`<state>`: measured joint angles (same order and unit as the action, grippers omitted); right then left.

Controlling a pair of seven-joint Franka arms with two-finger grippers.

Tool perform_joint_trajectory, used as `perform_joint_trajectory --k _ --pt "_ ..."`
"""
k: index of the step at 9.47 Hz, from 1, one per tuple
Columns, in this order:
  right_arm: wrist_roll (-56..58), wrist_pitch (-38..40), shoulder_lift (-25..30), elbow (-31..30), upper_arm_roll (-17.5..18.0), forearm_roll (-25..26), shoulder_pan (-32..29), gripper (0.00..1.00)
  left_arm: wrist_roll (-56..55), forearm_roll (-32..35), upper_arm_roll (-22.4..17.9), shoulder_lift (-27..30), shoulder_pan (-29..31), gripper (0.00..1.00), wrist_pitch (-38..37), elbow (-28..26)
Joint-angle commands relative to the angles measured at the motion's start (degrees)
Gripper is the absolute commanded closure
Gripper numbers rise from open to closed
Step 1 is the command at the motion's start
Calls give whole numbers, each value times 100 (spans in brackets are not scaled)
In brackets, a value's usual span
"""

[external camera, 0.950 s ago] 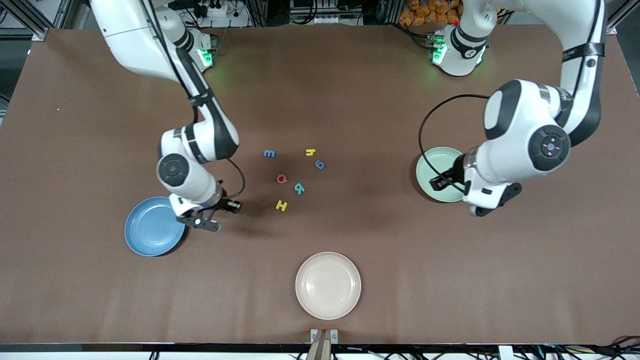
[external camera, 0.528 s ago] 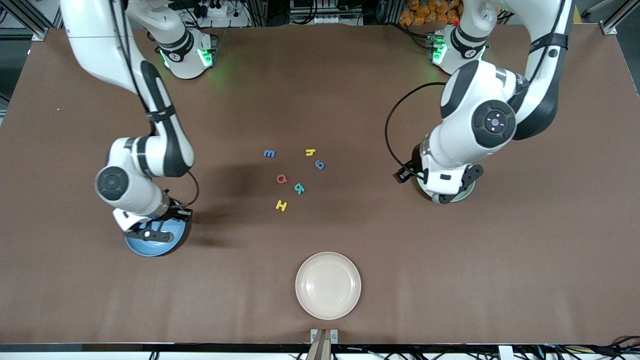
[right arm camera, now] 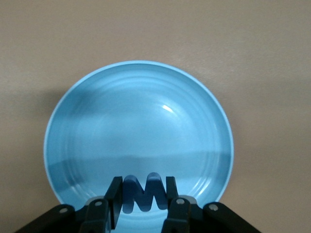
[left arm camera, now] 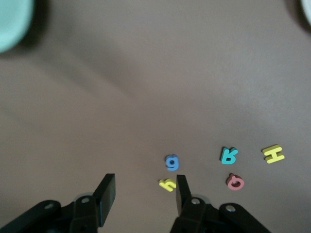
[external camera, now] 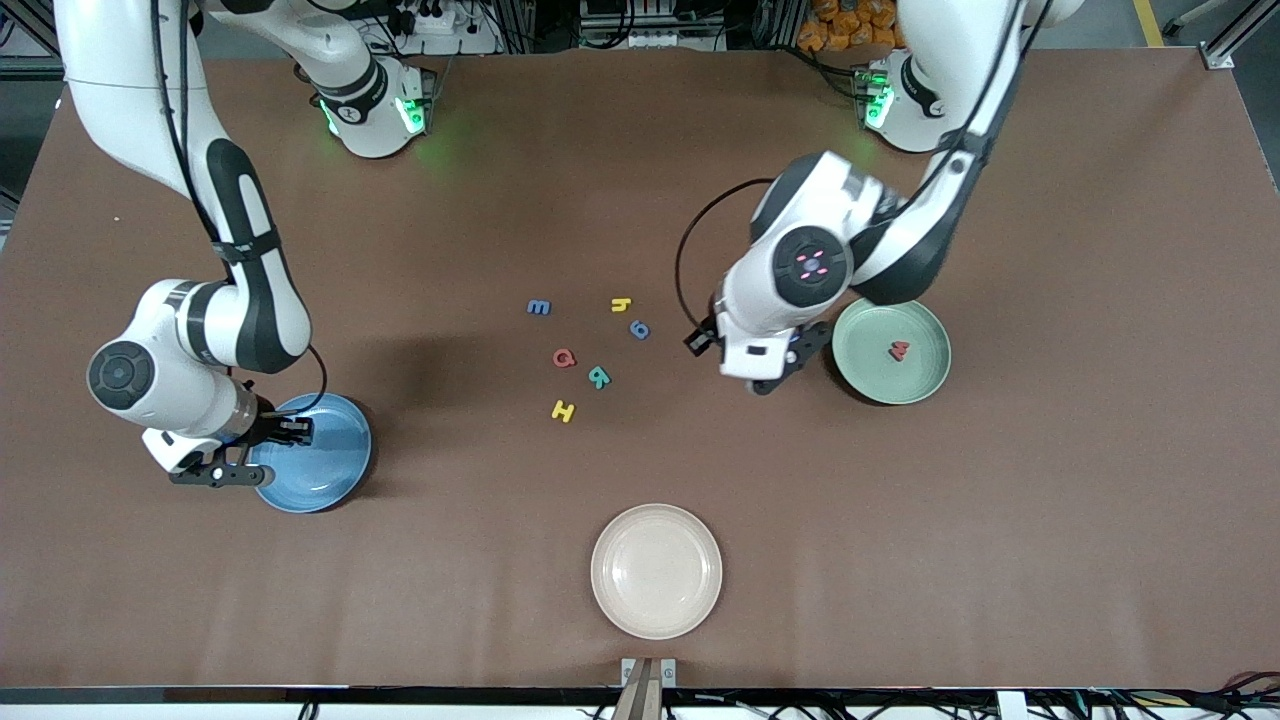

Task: Sort uppercase to blue plate, lowercase to green plate
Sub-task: 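Place the blue M on the blue plate while the left gripper returns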

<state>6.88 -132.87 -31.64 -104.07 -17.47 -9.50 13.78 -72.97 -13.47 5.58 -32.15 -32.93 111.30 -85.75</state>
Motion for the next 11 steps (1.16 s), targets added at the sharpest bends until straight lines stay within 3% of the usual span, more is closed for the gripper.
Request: perform_joint_trajectory --k 1,2,3,11 --pt "68 51 88 9 86 45 -86 33 -733 570 249 -571 -178 42 434 217" --pt "59 51 88 9 86 45 -86 11 -1041 1017 363 -643 -257 42 671 208" --pt "59 60 80 9 86 45 -104 0 -1244 1083 495 -765 -267 42 830 217" --pt "77 139 79 0 86 45 -113 0 -2370 1468 514 -1478 -706 42 1876 208"
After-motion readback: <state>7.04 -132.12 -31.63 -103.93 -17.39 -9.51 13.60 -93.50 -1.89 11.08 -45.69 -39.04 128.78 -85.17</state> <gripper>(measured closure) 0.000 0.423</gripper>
